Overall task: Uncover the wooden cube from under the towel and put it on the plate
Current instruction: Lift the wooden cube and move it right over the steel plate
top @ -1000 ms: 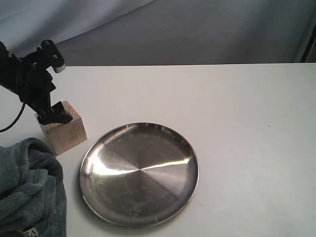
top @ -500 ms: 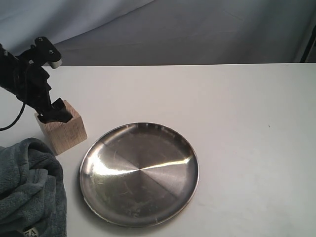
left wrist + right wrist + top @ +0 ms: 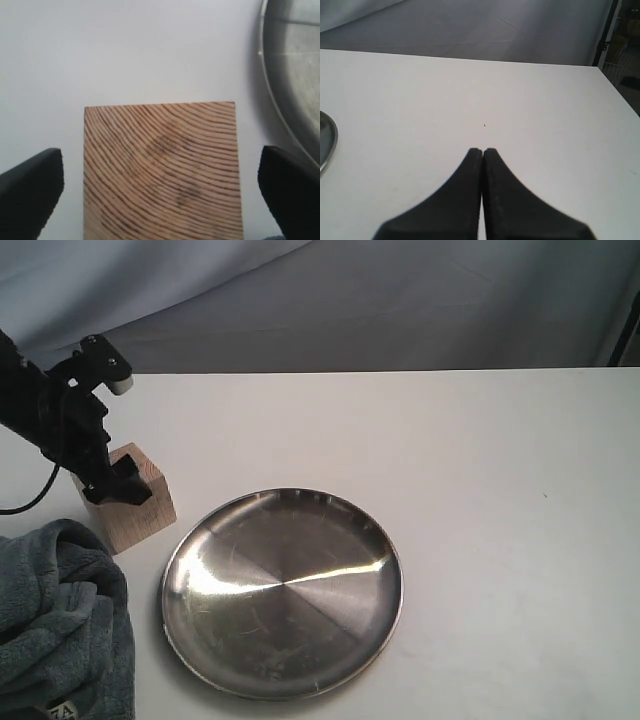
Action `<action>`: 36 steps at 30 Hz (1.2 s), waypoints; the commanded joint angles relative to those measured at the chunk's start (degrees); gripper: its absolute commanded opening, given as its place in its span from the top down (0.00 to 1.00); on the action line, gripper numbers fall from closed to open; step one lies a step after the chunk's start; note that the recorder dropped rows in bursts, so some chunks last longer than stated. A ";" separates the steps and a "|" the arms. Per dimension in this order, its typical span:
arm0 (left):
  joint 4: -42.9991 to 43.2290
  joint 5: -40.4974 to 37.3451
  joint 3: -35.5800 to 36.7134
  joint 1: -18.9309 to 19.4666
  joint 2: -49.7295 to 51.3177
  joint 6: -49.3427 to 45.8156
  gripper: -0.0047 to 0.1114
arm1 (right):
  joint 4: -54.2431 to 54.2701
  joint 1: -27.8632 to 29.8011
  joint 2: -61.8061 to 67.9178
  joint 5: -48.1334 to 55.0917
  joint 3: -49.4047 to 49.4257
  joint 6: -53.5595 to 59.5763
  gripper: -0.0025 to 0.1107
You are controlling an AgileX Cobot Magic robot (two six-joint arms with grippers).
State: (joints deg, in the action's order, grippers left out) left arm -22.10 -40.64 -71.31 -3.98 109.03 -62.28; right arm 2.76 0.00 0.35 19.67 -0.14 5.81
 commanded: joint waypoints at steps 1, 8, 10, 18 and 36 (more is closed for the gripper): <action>0.31 3.95 0.30 0.00 1.33 0.69 0.06 | 0.24 -0.04 -0.35 -0.01 0.14 -0.18 0.98; 0.12 4.67 0.30 0.00 4.44 0.56 0.06 | 0.24 -0.04 -0.35 -0.01 0.14 -0.18 0.98; -0.03 4.37 0.30 0.00 5.82 0.56 0.06 | 0.24 -0.04 -0.35 -0.01 0.14 -0.18 0.98; -0.03 8.15 0.30 0.00 6.18 2.47 0.42 | 0.24 -0.04 -0.35 -0.01 0.14 -0.18 0.98; -12.23 1.08 0.30 0.00 -8.56 1.82 0.96 | 0.24 -0.04 -0.35 -0.01 0.14 -0.18 0.98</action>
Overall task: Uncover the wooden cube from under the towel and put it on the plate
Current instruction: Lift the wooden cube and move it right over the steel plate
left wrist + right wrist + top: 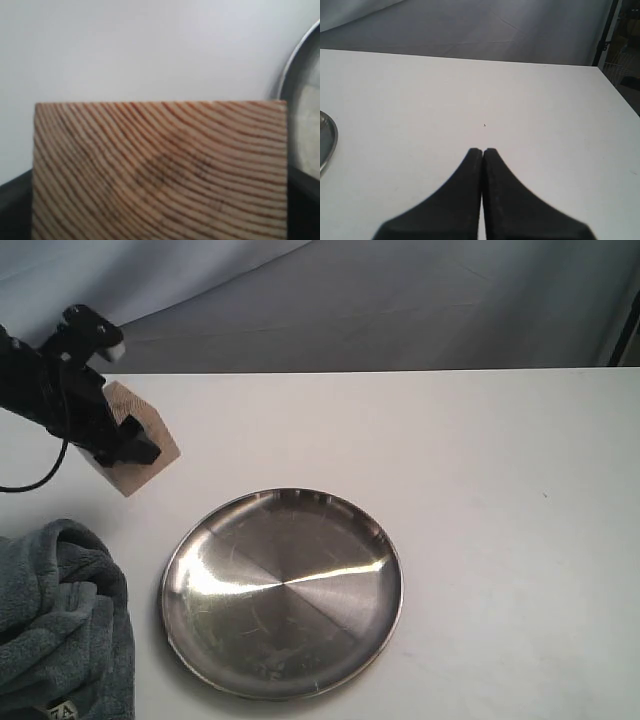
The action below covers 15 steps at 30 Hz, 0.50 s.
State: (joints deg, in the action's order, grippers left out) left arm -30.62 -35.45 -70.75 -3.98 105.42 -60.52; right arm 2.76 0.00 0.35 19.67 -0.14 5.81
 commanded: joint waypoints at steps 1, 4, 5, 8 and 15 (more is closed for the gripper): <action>-3.71 -6.65 -0.26 0.00 -6.13 0.05 0.96 | 0.24 -0.04 -0.35 -0.01 0.14 -0.18 0.98; -3.95 -15.00 0.09 -0.26 -9.43 0.05 0.96 | 0.24 -0.04 -0.35 -0.01 0.14 -0.18 0.98; -4.27 -16.80 0.17 -0.58 -10.16 0.05 0.96 | 0.24 -0.04 -0.35 -0.01 0.14 -0.18 0.98; -6.70 -19.02 1.55 -3.35 -12.56 0.16 0.96 | 0.24 -0.04 -0.35 -0.01 0.14 -0.18 0.98; -4.78 -6.68 7.29 -20.28 -14.46 -1.13 0.96 | 0.24 -0.04 -0.35 -0.01 0.14 -0.18 0.98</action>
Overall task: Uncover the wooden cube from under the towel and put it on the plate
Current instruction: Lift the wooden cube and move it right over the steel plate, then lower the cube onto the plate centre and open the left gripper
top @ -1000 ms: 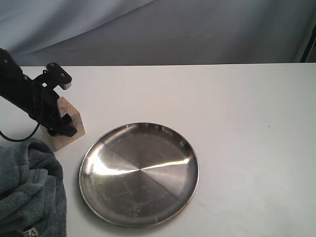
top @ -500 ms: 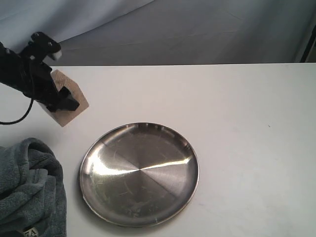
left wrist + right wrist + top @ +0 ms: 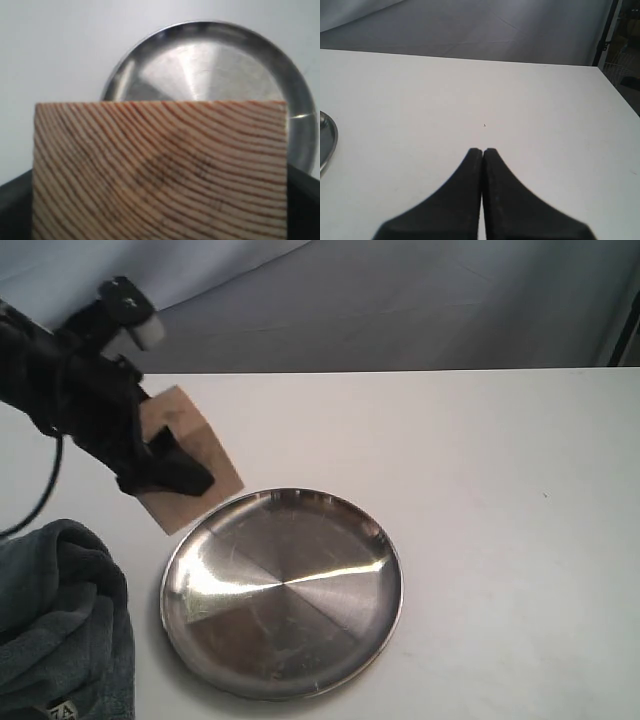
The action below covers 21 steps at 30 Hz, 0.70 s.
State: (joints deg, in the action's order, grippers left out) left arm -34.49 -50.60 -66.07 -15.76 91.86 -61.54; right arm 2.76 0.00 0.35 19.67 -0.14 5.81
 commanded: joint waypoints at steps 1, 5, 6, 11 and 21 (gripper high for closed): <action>-1.14 11.73 3.34 -10.94 -0.57 0.03 0.96 | 0.24 -0.04 -0.35 -0.01 0.14 -0.18 0.98; -1.14 18.44 3.73 -16.05 3.01 3.80 0.96 | 0.24 -0.04 -0.35 -0.01 0.14 -0.18 0.98; -0.96 18.92 3.73 -16.43 4.26 4.75 0.96 | 0.24 -0.04 -0.35 -0.01 0.14 -0.18 0.98; -1.12 19.02 3.73 -16.67 10.22 7.40 0.96 | 0.24 -0.04 -0.35 -0.01 0.14 -0.18 0.98; -0.67 23.52 3.73 -20.34 17.47 7.40 0.96 | 0.24 -0.04 -0.35 -0.01 0.14 -0.18 0.98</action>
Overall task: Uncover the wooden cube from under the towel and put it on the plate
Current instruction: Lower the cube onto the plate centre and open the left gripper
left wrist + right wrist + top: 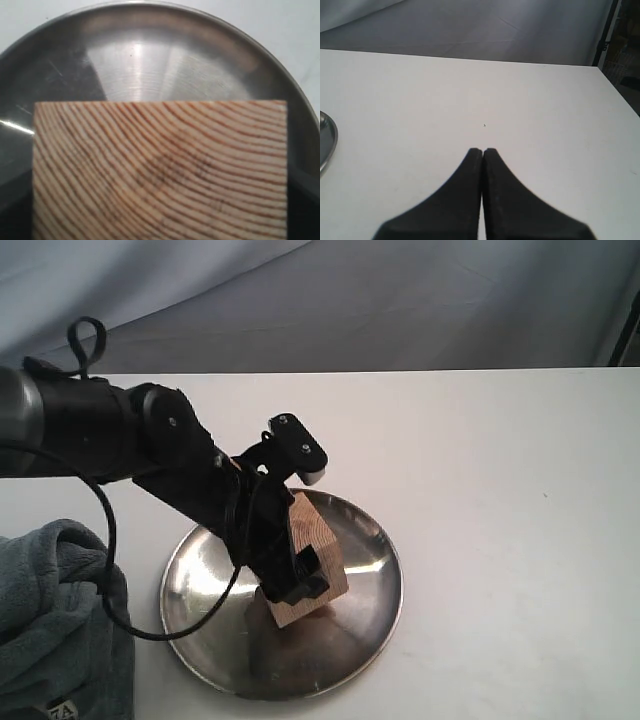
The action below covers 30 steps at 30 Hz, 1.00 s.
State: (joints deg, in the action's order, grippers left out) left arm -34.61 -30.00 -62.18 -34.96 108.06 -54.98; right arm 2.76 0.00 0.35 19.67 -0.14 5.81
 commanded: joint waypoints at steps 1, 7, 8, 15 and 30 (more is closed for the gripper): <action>-0.33 3.24 -0.16 -1.25 1.57 0.84 0.96 | 0.24 -0.04 -0.35 -0.01 0.14 -0.18 0.98; 1.34 4.14 -0.16 -1.02 1.70 0.95 0.96 | 0.24 -0.04 -0.35 -0.01 0.14 -0.18 0.98; 1.34 4.87 -0.16 -1.02 1.70 0.95 0.96 | 0.24 -0.04 -0.35 -0.01 0.14 -0.18 0.98; 2.93 6.91 -0.16 -1.02 1.70 1.82 0.96 | 0.24 -0.04 -0.35 -0.01 0.14 -0.18 0.98; 14.00 4.62 -0.16 -1.02 1.97 11.41 0.96 | 0.24 -0.04 -0.35 -0.01 0.14 -0.18 0.98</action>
State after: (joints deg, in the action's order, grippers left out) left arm -20.53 -26.56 -62.18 -35.98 110.11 -44.36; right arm 2.76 0.00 0.35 19.67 -0.14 5.81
